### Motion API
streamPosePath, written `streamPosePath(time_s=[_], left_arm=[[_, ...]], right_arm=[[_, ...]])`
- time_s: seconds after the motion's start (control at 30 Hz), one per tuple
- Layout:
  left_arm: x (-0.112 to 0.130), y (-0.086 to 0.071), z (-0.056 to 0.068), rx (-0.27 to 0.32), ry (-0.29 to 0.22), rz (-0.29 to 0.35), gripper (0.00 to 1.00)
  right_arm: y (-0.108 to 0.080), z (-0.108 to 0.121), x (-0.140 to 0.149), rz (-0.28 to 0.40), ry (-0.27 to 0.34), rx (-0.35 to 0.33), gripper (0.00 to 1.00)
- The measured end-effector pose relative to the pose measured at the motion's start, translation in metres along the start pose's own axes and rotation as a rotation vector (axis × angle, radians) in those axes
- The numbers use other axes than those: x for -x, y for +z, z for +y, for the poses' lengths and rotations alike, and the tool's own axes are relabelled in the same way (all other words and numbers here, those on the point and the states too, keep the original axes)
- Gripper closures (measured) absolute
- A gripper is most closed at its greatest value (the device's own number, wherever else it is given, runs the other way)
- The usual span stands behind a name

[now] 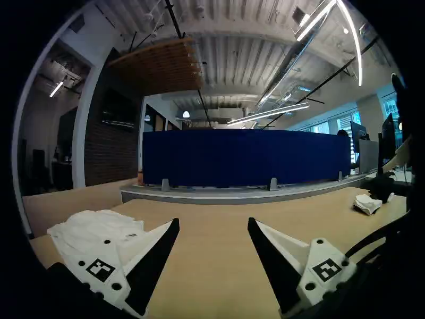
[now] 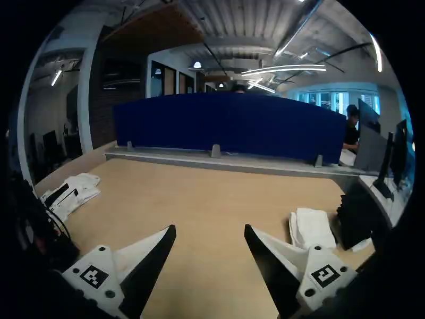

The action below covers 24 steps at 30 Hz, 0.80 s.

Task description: Fold towel

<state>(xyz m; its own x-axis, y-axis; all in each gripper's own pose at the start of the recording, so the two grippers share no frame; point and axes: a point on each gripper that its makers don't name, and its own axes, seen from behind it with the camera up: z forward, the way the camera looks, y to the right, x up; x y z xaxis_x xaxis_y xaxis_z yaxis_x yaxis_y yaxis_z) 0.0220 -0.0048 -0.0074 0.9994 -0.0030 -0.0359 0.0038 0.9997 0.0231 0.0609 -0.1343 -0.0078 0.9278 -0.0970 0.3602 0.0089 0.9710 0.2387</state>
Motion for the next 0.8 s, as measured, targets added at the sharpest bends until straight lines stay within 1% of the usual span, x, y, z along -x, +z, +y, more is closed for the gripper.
streamPosePath(time_s=[0.07,0.17,0.3,0.47,0.67,0.8], left_arm=[[0.004,0.0,0.0,0.004,0.005,0.003,0.05],[0.008,0.001,-0.001,0.001,0.013,0.002,0.05],[0.012,0.002,-0.002,-0.002,0.01,-0.003,0.04],[0.014,0.002,-0.005,-0.008,0.0,-0.011,0.05],[0.019,0.004,-0.002,-0.002,0.002,-0.034,0.05],[0.021,0.004,-0.001,-0.003,0.001,-0.035,0.05]], right_arm=[[0.001,0.0,-0.002,0.007,-0.008,0.002,0.0],[0.002,0.003,-0.003,0.009,-0.002,0.006,0.0],[0.003,0.006,-0.004,0.012,0.009,0.014,0.0],[0.005,0.007,-0.006,0.012,0.007,0.014,0.0],[0.006,0.007,-0.009,0.015,0.011,0.013,0.0],[0.005,0.011,-0.012,0.03,0.023,0.016,0.0]])
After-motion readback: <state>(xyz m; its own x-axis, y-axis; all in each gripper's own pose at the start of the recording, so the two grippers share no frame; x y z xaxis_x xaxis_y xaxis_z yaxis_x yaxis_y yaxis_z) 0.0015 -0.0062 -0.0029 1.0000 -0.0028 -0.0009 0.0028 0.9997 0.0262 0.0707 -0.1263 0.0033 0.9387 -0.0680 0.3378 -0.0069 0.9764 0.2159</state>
